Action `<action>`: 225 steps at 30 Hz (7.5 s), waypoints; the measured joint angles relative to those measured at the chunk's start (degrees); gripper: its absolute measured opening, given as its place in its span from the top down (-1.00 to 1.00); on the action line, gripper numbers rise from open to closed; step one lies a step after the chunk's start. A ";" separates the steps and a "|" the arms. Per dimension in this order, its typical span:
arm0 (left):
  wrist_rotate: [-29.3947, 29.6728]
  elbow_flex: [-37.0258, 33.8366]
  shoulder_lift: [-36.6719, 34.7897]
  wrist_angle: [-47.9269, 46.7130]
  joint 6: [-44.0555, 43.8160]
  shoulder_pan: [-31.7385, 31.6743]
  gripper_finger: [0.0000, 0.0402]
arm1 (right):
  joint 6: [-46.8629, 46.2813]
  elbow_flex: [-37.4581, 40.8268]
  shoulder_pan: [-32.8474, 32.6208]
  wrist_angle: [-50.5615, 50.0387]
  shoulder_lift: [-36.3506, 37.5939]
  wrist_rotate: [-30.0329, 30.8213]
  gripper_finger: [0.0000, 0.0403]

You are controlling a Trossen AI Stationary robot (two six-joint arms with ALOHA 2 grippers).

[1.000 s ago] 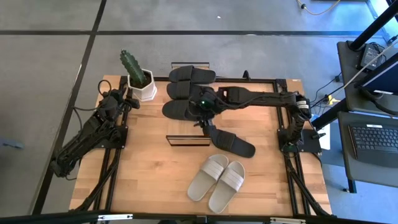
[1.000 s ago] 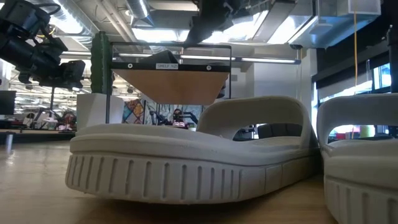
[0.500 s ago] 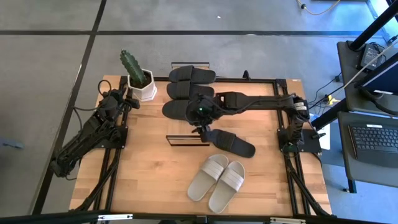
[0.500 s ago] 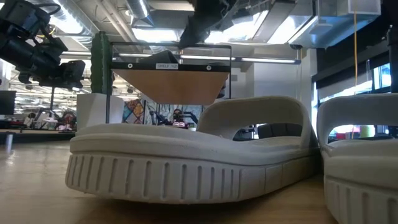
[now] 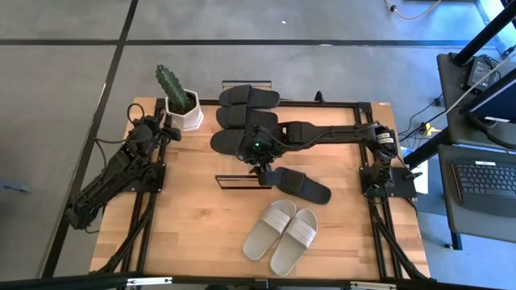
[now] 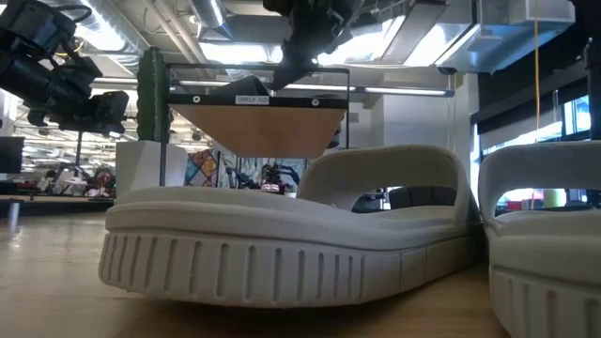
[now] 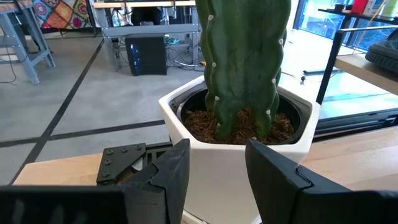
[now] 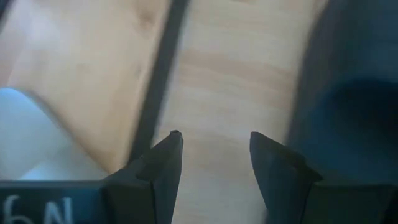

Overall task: Pick and place slides into the shelf
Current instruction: Put the right black slide on the shelf, then put the black slide on the shelf

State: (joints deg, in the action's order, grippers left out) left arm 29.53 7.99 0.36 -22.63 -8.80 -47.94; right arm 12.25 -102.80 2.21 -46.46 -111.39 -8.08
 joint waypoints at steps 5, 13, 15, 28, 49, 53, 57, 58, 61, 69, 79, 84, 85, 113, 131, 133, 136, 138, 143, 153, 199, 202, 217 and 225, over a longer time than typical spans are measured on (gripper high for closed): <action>0.01 0.00 0.00 0.02 0.00 -0.01 0.27 | -0.15 0.00 0.19 -1.63 0.00 5.30 0.07; -0.01 0.01 0.02 0.01 0.00 0.00 0.27 | 0.23 0.00 0.16 -1.12 0.00 7.12 0.07; 0.01 0.00 0.01 0.00 0.00 0.01 0.27 | 0.25 0.00 0.18 -0.93 0.00 8.46 0.07; 0.01 0.00 0.02 0.02 0.00 0.00 0.27 | 0.16 0.00 0.40 -0.66 0.00 11.50 0.07; -0.01 0.01 0.00 0.04 0.00 -0.01 0.27 | -0.48 -0.37 -2.65 -8.14 7.16 11.72 0.07; -0.01 0.00 0.01 0.02 0.00 0.01 0.27 | -6.51 -0.04 -4.92 -13.24 7.26 16.04 0.07; -0.01 0.02 0.00 0.04 0.00 -0.01 0.27 | -16.69 -0.02 -8.03 -21.92 7.26 25.17 0.06; 0.00 0.00 0.00 0.04 0.00 0.00 0.27 | -19.63 -0.02 -9.00 -24.00 7.26 27.58 0.06; -0.01 0.00 0.01 0.04 0.00 -0.01 0.27 | -27.85 -0.02 -12.62 -29.67 7.47 34.24 0.06; -0.58 0.00 0.02 0.02 -0.07 -0.01 0.27 | -45.00 0.00 -21.86 -42.48 7.52 48.23 0.06; -0.65 0.01 0.01 0.02 -0.26 0.01 0.27 | -59.79 11.70 -31.85 -41.28 8.13 51.00 0.06; -0.67 0.00 0.01 0.02 -0.26 0.01 0.27 | -64.61 23.44 -32.49 -33.57 8.13 51.08 0.06; -0.65 0.00 0.02 0.02 -0.26 0.01 0.27 | -64.54 25.23 -32.49 -31.40 8.13 51.06 0.06; -0.63 0.00 0.00 0.02 -0.06 0.01 0.27 | -20.65 64.28 -29.72 19.46 46.69 54.28 0.07; -0.60 0.00 0.01 0.02 -0.04 0.01 0.27 | -9.91 77.56 -28.55 36.56 44.92 47.22 0.07; -0.60 0.00 0.00 0.04 -0.04 0.00 0.27 | -6.97 78.03 -28.15 38.26 44.22 46.98 0.07; -0.60 0.01 0.00 0.04 -0.05 0.00 0.27 | -3.04 78.05 -27.06 40.32 42.52 46.82 0.07; -0.58 0.00 0.02 0.04 -0.07 -0.01 0.27 | -1.40 78.05 -26.06 41.33 41.02 46.79 0.07; -0.60 0.00 0.01 0.04 -0.08 0.01 0.27 | 0.83 78.05 -23.79 44.73 36.97 46.80 0.07; -0.58 0.00 0.00 0.04 -0.07 0.01 0.27 | 0.11 78.05 -22.46 48.65 33.75 46.80 0.07; -0.19 0.00 0.00 0.04 -0.04 0.01 0.27 | -1.05 77.99 -21.81 49.28 33.79 47.19 0.94; -0.19 0.00 0.01 0.04 -0.04 0.00 0.27 | -1.04 77.02 -21.81 48.92 33.79 46.85 0.94; -0.21 0.00 0.00 0.04 -0.04 0.00 0.27 | -14.19 53.17 -23.49 3.14 39.12 45.31 0.95; -0.21 0.00 0.01 0.04 -0.04 0.01 0.27 | -19.45 40.62 -23.53 -15.24 39.19 49.26 0.95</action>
State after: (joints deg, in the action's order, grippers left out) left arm 29.32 7.99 0.38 -22.59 -8.84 -47.92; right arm -7.20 -62.19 -21.32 -61.70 -72.20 41.18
